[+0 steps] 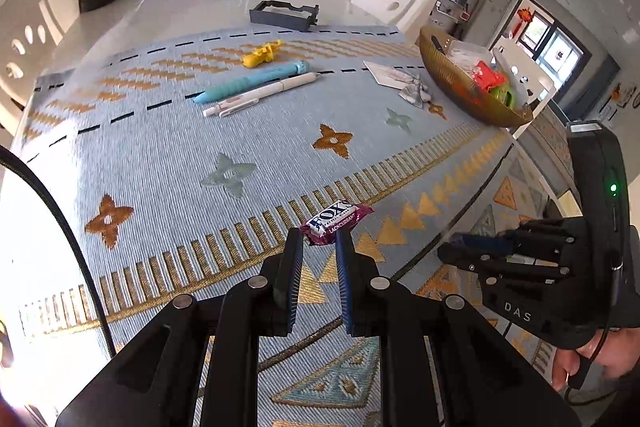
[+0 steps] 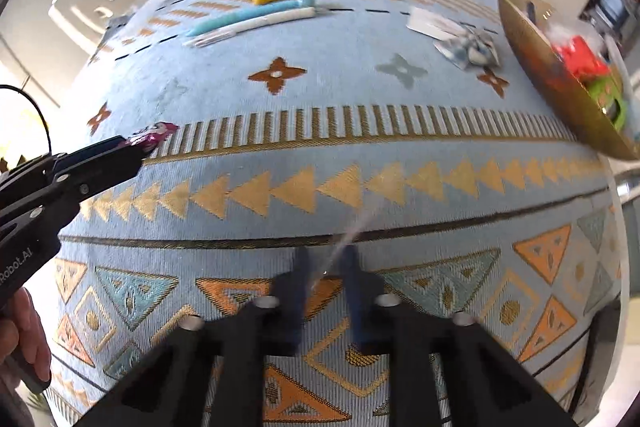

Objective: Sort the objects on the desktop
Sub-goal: 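Close the left gripper on the FOX'S candy while the right gripper grasps the clear plastic rod, then carry candy and clear rod over the golden basket and open both grippers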

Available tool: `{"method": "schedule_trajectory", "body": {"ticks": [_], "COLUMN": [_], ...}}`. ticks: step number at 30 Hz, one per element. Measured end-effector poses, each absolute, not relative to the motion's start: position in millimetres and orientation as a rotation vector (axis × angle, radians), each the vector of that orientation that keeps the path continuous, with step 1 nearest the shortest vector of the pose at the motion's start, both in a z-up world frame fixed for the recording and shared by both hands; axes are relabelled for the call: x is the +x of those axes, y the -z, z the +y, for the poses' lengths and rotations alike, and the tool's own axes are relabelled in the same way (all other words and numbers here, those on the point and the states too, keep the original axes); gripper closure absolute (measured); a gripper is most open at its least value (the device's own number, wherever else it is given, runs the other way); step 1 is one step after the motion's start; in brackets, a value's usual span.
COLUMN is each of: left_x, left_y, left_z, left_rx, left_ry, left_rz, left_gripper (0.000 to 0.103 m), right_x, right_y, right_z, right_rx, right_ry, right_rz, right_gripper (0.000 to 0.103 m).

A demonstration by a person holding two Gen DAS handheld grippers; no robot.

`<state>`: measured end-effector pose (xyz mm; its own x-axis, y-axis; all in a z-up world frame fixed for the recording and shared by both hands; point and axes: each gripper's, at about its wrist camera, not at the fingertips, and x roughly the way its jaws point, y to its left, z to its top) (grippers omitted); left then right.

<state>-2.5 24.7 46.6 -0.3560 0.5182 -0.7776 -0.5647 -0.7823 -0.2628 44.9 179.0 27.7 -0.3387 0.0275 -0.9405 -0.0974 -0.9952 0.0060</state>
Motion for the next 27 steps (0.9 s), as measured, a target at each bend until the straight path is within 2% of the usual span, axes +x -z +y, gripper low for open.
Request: {"method": "schedule_trajectory", "body": {"ticks": [5,9,17,27], "left_x": [4,8,16,0], "left_y": [-55,-65,-90,-132], "left_z": [30,39,83,190], "left_rx": [-1.189,-1.164,-1.116,-1.032], "left_ry": [-2.158,-2.167,-2.172,-2.17], "left_rz": [0.075,0.076,0.109,0.156], "left_gripper": [0.089,0.089,0.089,0.089], "right_x": [54,64,69,63], "right_y": [-34,-53,-89,-143], "right_z": [201,221,267,363], "right_rx": [-1.783,-1.723,-1.625,-1.426], "right_ry": [-2.555,-2.595,-2.642,-2.701], "right_rz": [0.306,0.388,0.45,0.435], "right_gripper": [0.098,0.098,0.098,0.098]}}
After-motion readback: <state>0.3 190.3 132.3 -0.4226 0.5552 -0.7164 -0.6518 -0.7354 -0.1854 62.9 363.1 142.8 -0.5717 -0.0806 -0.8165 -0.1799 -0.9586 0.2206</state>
